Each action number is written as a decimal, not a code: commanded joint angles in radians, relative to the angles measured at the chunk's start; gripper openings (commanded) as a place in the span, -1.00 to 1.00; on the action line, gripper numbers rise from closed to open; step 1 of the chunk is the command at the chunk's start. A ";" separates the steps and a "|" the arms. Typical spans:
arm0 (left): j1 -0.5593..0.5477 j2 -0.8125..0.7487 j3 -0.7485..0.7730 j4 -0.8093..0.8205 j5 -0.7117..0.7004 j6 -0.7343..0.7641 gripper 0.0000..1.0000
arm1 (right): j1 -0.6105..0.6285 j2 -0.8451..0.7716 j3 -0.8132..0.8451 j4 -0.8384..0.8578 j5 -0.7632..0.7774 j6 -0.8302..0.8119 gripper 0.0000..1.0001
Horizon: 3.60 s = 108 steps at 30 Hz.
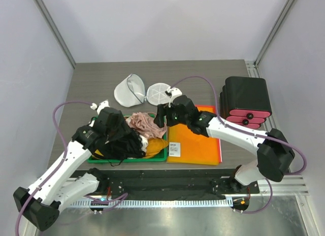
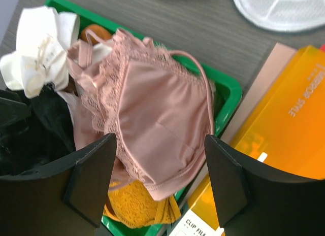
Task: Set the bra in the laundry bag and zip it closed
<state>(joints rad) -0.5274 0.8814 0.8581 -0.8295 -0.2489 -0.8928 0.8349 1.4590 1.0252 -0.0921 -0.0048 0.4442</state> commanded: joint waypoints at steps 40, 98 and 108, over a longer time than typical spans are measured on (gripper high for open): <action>-0.098 -0.063 0.044 0.044 0.049 -0.022 -0.99 | 0.023 -0.170 -0.137 -0.011 0.066 -0.032 0.53; -0.098 0.053 0.653 0.050 0.211 0.311 -1.00 | 0.187 0.011 0.372 0.037 -0.083 -0.202 0.42; -0.098 0.045 0.651 0.030 0.203 0.360 0.20 | 0.116 -0.074 0.326 0.028 -0.094 -0.072 -0.98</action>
<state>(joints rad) -0.6216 0.9501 1.4799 -0.8043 -0.0414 -0.5770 1.0096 1.4811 1.3674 -0.1009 -0.0669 0.3035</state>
